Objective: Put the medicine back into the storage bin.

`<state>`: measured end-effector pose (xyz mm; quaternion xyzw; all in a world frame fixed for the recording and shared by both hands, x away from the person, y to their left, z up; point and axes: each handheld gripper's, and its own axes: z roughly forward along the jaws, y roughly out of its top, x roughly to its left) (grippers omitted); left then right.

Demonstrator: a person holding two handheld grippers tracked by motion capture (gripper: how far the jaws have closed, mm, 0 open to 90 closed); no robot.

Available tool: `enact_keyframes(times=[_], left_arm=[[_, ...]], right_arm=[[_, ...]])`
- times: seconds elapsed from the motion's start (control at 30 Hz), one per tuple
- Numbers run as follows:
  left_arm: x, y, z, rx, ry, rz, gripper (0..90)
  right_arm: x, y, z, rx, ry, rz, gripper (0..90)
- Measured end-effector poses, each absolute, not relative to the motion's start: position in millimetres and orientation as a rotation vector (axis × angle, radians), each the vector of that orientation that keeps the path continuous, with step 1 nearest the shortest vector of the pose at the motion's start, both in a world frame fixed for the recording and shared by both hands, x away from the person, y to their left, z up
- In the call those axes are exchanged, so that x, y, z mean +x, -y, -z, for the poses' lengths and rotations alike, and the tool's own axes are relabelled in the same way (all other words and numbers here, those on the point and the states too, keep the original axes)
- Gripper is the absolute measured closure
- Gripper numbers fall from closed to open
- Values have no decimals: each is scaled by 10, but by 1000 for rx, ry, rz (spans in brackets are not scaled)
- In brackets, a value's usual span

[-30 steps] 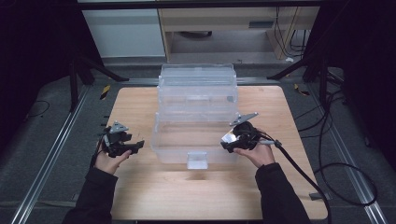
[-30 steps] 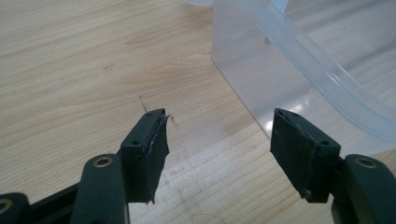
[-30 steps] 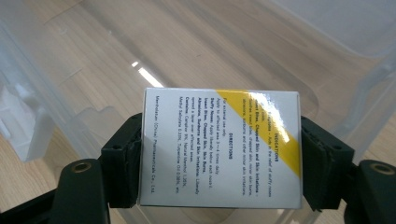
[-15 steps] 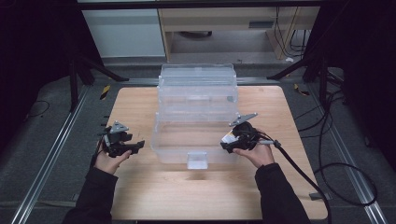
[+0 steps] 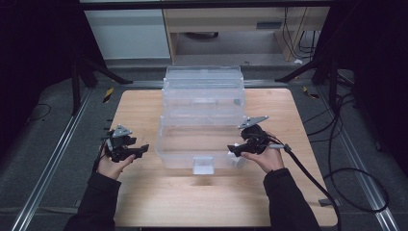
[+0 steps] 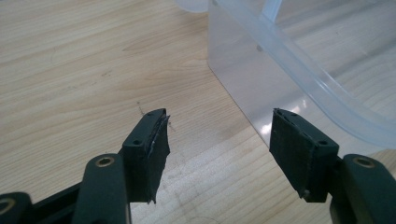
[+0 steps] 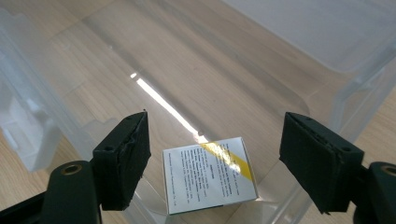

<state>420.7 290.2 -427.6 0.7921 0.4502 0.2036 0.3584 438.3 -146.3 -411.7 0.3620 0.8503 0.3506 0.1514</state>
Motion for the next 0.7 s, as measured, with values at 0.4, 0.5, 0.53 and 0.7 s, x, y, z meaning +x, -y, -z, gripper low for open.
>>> enact_keyframes(times=[0.4, 0.5, 0.53, 0.7], left_arm=[[4157, -2870, 4145, 2023, -1115, -569, 391], [4136, -2838, 4100, 2016, -1090, -574, 394], [4136, -2838, 4100, 2016, -1090, -574, 395], [4120, -2815, 4074, 2002, -1070, -574, 389]], right_arm=[[4269, 1676, 3863, 1056, -2316, -1098, 226], [4227, 1795, 3819, 1091, -2259, -1126, 223], [4227, 1795, 3819, 1091, -2259, -1126, 223], [4178, 1962, 3824, 1134, -2223, -1118, 216]])
